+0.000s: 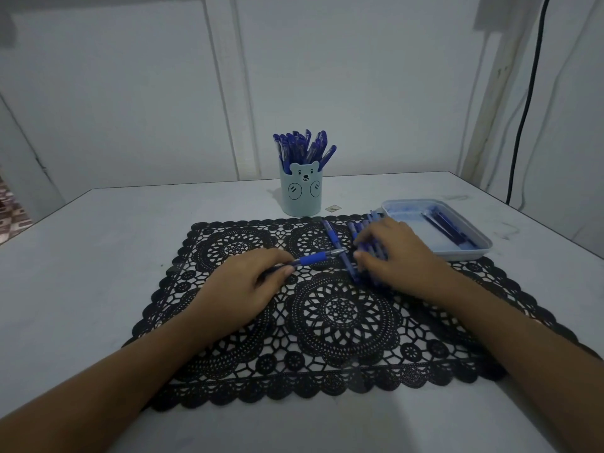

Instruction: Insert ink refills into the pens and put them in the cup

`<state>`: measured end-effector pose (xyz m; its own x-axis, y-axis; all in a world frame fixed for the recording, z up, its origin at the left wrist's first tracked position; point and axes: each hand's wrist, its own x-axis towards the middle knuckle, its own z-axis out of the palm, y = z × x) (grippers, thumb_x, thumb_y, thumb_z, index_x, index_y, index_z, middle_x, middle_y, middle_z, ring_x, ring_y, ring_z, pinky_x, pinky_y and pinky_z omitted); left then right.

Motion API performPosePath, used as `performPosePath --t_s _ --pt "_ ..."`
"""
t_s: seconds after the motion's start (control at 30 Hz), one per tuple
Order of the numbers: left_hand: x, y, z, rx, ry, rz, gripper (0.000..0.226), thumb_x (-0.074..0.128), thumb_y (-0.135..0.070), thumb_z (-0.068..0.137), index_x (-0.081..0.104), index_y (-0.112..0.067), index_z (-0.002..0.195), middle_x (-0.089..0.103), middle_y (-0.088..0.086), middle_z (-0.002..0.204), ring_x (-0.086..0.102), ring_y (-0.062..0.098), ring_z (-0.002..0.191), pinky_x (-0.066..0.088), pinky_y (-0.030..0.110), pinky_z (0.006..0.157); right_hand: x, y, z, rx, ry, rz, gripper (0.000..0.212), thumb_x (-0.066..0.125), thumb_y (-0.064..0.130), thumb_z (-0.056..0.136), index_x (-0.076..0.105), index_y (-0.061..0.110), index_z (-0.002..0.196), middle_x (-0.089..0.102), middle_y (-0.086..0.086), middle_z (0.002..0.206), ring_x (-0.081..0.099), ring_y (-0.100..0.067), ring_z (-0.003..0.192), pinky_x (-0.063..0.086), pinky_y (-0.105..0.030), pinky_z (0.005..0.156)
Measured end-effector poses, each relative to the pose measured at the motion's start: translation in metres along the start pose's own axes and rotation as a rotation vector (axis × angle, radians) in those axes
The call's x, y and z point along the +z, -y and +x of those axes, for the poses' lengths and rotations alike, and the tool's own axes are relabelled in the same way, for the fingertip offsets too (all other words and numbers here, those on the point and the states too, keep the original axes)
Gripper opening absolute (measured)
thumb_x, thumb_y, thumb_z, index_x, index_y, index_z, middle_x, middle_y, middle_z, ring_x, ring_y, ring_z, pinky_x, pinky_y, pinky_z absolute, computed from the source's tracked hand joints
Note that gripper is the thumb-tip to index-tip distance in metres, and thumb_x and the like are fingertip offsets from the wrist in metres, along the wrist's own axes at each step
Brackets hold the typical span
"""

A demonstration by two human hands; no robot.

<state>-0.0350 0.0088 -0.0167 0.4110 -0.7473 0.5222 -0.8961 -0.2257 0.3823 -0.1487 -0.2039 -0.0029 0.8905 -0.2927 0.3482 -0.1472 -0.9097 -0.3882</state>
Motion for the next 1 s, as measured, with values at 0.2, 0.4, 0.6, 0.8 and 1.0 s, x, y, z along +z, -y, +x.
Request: performPosePath --t_s 0.2,0.4,0.6,0.8,1.0 --pt "0.000 0.000 0.000 -0.015 0.003 -0.020 0.024 0.047 -0.033 0.087 0.063 -0.024 0.102 0.061 -0.015 0.074 0.053 0.002 0.067 0.041 0.015 0.054 -0.013 0.014 -0.008 0.159 -0.132 0.920 0.003 0.056 0.009 0.088 0.059 0.010 0.087 0.069 0.006 0.065 0.063 -0.004 0.061 0.050 -0.014 0.058" --pt "-0.001 -0.002 0.000 -0.016 0.012 -0.010 0.026 0.046 -0.033 0.087 0.063 -0.022 0.102 0.058 -0.017 0.070 0.050 -0.003 0.062 0.037 0.011 0.053 -0.009 0.025 -0.013 0.138 -0.092 1.027 0.006 0.055 0.004 0.087 0.059 0.001 0.091 0.071 -0.002 0.071 0.066 -0.009 0.065 0.056 -0.021 0.063" --pt "-0.001 -0.002 -0.001 0.007 0.011 -0.006 0.030 0.042 -0.041 0.088 0.063 -0.024 0.101 0.060 -0.012 0.071 0.051 0.001 0.064 0.038 0.013 0.053 -0.006 0.034 -0.016 0.141 -0.122 1.017 0.004 0.054 0.007 0.088 0.058 0.005 0.089 0.070 0.002 0.067 0.064 -0.009 0.062 0.056 -0.025 0.062" --pt "0.000 -0.001 0.000 -0.007 -0.014 -0.016 0.021 0.047 -0.032 0.088 0.062 -0.024 0.100 0.059 -0.012 0.069 0.053 0.009 0.067 0.041 0.020 0.055 -0.011 0.026 -0.015 0.187 -0.270 0.965 0.005 0.055 0.012 0.089 0.057 0.013 0.085 0.066 0.000 0.071 0.062 -0.002 0.059 0.052 -0.016 0.056" --pt "-0.001 -0.002 -0.001 0.012 -0.012 -0.021 0.029 0.042 -0.040 0.088 0.063 -0.024 0.101 0.061 -0.012 0.072 0.052 0.006 0.066 0.041 0.021 0.055 -0.006 0.032 -0.017 0.151 -0.148 0.965 0.005 0.055 0.006 0.088 0.059 0.004 0.091 0.067 -0.005 0.072 0.063 -0.005 0.060 0.056 -0.021 0.060"
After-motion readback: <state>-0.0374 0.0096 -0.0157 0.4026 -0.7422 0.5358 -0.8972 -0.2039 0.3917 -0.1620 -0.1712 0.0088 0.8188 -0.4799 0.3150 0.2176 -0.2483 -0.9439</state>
